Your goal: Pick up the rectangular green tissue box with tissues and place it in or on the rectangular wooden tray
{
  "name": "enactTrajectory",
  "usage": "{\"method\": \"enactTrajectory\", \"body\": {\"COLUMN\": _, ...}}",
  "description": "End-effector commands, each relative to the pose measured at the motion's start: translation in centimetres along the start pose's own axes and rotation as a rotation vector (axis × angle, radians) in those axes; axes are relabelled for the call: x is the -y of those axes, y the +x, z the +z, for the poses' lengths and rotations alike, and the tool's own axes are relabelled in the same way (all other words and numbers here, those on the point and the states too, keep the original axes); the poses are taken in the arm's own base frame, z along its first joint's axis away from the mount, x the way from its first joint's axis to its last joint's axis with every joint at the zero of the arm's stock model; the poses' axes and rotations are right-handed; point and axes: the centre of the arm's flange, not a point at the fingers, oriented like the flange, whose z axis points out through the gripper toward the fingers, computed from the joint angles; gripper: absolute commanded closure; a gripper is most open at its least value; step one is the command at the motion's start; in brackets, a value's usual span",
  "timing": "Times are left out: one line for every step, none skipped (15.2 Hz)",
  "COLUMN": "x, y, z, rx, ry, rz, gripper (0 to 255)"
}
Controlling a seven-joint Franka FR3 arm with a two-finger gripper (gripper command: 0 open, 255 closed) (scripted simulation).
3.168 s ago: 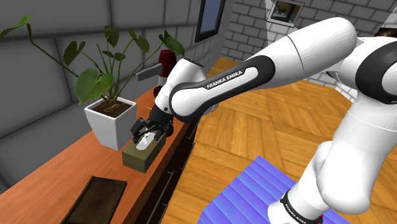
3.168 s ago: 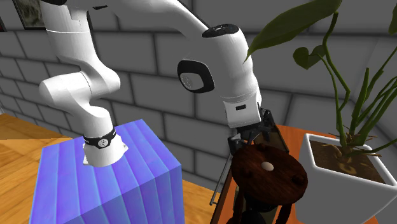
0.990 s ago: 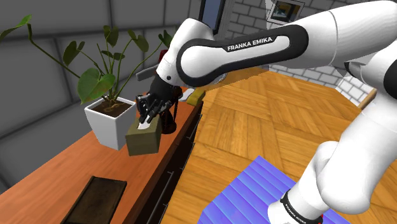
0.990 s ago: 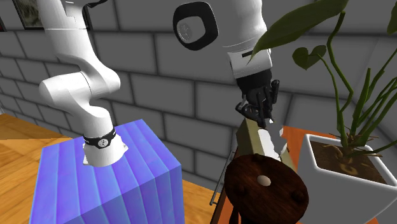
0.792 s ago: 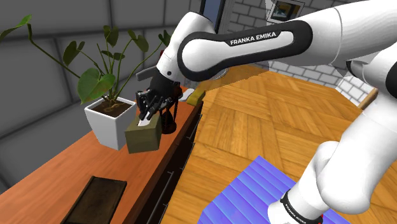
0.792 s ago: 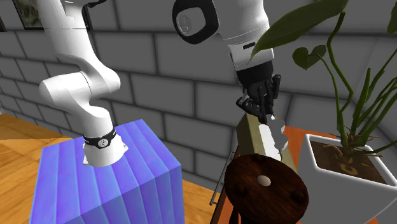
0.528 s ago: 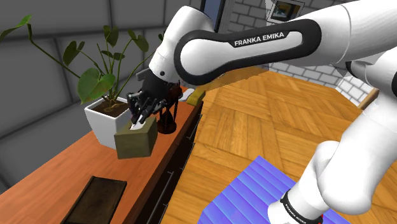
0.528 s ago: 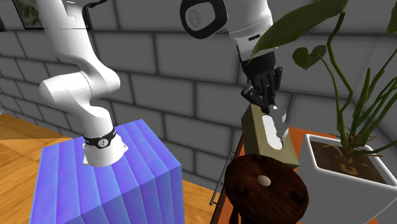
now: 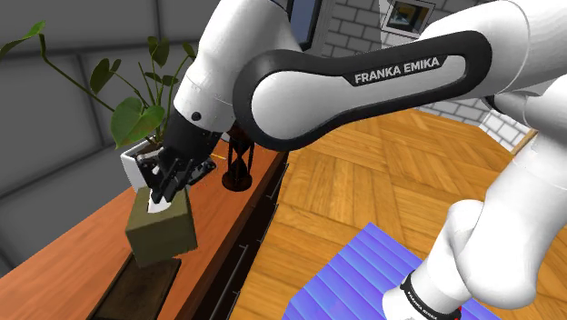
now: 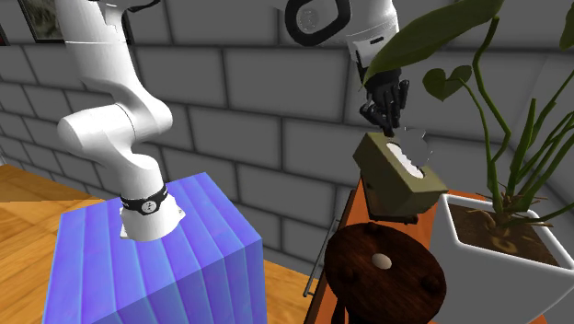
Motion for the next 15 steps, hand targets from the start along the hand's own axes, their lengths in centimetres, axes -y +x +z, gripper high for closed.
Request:
{"method": "enactTrajectory", "body": {"x": 2.3, "y": -1.3, "z": 0.1, "rx": -0.001, "ry": 0.001, "rz": 0.002, "gripper": 255}}
{"method": "enactTrajectory", "body": {"x": 3.5, "y": -1.9, "z": 0.2, "rx": -0.001, "ry": 0.001, "rz": 0.002, "gripper": 255}}
{"method": "enactTrajectory", "body": {"x": 4.6, "y": -2.6, "z": 0.3, "rx": -0.001, "ry": 0.001, "rz": 0.002, "gripper": 255}}
{"method": "enactTrajectory", "body": {"x": 5.7, "y": -3.3, "z": 0.5, "rx": -0.001, "ry": 0.001, "rz": 0.002, "gripper": 255}}
{"method": "enactTrajectory", "body": {"x": 6.9, "y": -3.9, "z": 0.6, "rx": -0.001, "ry": 0.001, "rz": 0.002, "gripper": 255}}
{"method": "enactTrajectory", "body": {"x": 8.0, "y": -4.6, "z": 0.7, "rx": -0.001, "ry": 0.001, "rz": 0.002, "gripper": 255}}
{"method": "enactTrajectory", "body": {"x": 9.2, "y": -5.2, "z": 0.8, "rx": -0.001, "ry": 0.001, "rz": 0.002, "gripper": 255}}
{"method": "enactTrajectory", "body": {"x": 10.3, "y": -5.9, "z": 0.9, "rx": -0.001, "ry": 0.001, "rz": 0.002, "gripper": 255}}
{"method": "enactTrajectory", "body": {"x": 11.4, "y": -6.5, "z": 1.0, "rx": -0.001, "ry": 0.001, "rz": 0.002, "gripper": 255}}
{"method": "enactTrajectory", "body": {"x": 12.6, "y": -7.2, "z": 1.1, "rx": -0.001, "ry": 0.001, "rz": 0.002, "gripper": 255}}
{"method": "enactTrajectory", "body": {"x": 13.7, "y": -7.9, "z": 1.2, "rx": -0.001, "ry": 0.001, "rz": 0.002, "gripper": 255}}
{"method": "enactTrajectory", "body": {"x": 13.5, "y": -8.0, "z": 1.7, "rx": -0.001, "ry": 0.001, "rz": 0.002, "gripper": 255}}
{"method": "enactTrajectory", "body": {"x": 13.4, "y": -8.0, "z": 2.2, "rx": -0.001, "ry": 0.001, "rz": 0.002, "gripper": 255}}
{"method": "enactTrajectory", "body": {"x": 13.2, "y": -8.1, "z": 2.7, "rx": -0.001, "ry": 0.001, "rz": 0.002, "gripper": 255}}
{"method": "enactTrajectory", "body": {"x": 13.0, "y": -8.2, "z": 3.1, "rx": -0.001, "ry": 0.001, "rz": 0.002, "gripper": 255}}
